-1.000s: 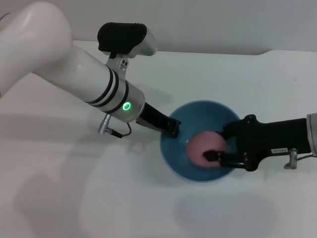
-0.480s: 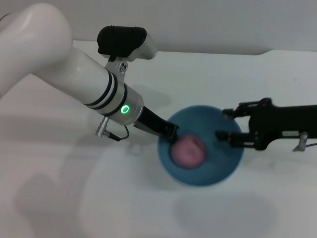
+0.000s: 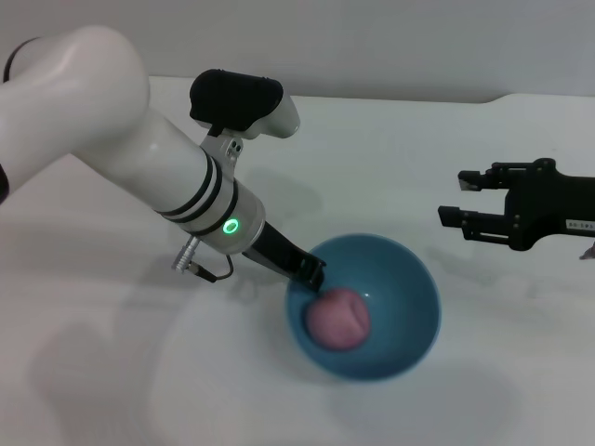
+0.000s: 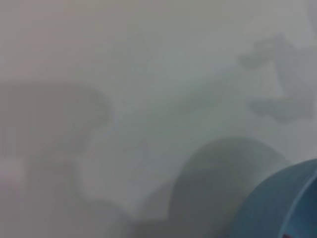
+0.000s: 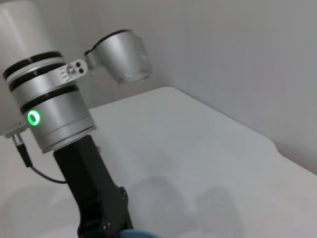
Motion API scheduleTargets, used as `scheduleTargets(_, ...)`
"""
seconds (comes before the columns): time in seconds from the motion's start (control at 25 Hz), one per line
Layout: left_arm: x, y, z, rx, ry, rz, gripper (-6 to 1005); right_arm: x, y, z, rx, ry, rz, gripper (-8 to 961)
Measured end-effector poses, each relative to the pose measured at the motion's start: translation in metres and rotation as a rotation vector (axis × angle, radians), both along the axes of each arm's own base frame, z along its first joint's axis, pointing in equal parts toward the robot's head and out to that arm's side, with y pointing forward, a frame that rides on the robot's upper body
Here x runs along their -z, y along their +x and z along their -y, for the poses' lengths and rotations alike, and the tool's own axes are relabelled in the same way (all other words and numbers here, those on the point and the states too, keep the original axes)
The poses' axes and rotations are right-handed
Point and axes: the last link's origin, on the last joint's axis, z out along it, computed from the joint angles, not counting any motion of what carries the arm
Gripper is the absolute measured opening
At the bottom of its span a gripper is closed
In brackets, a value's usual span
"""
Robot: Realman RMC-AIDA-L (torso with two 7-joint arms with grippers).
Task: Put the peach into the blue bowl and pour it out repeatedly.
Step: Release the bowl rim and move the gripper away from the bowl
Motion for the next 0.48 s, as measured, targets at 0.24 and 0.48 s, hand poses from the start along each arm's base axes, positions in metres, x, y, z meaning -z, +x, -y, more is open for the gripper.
scheduleTargets(0.24, 0.0013, -0.0004, -0.0009, 0.006, 0.009, -0.002, 150, -0.004, 0.004, -0.0011, 0.018, 0.023, -0.006, 598)
scheduleTargets(0.48, 0.0002, 0.0032, -0.0021, 0.017, 0.009, 0.001, 245, -0.0043, 0.0044, -0.0012, 0.019, 0.024, -0.006, 597)
